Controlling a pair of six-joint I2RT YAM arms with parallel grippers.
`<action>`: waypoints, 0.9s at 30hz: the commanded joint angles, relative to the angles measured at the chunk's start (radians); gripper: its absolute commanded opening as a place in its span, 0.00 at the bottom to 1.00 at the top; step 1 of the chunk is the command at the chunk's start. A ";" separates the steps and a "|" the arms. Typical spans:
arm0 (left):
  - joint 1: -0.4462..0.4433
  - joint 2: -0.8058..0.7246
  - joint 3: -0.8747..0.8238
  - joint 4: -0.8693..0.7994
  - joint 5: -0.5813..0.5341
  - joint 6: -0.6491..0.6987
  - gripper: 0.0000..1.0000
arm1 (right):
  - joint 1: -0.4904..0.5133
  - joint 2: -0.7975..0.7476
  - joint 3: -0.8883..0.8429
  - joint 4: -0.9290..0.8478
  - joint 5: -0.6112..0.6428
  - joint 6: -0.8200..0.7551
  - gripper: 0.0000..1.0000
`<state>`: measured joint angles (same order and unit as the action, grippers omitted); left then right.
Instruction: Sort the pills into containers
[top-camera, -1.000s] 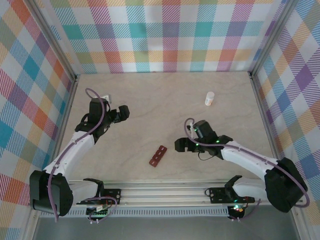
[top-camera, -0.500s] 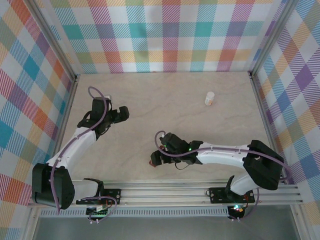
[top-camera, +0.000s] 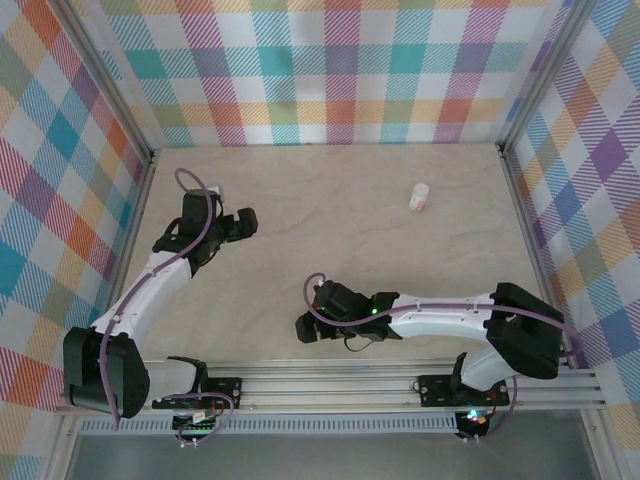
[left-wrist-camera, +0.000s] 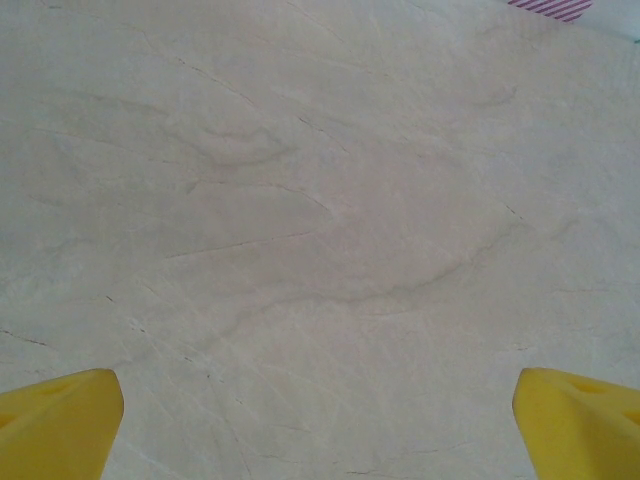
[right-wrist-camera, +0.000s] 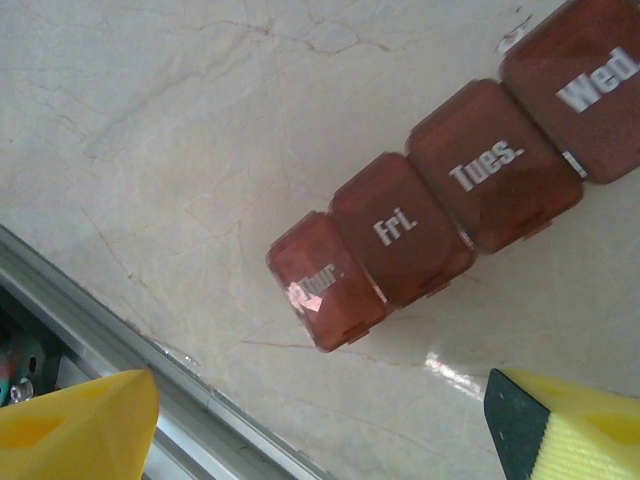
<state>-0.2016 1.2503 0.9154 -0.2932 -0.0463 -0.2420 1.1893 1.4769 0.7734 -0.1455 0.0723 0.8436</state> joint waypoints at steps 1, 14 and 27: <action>-0.001 0.025 0.024 0.003 -0.013 0.010 1.00 | 0.020 0.002 -0.026 0.026 0.024 0.046 0.86; -0.001 0.067 0.043 0.047 -0.011 -0.002 1.00 | 0.050 0.081 0.015 0.074 0.011 0.060 0.86; 0.005 0.055 0.069 0.026 -0.018 0.023 1.00 | 0.056 0.230 0.140 0.119 -0.019 0.043 0.86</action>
<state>-0.2005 1.3140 0.9463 -0.2646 -0.0467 -0.2382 1.2385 1.6844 0.8780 -0.0502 0.0631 0.8864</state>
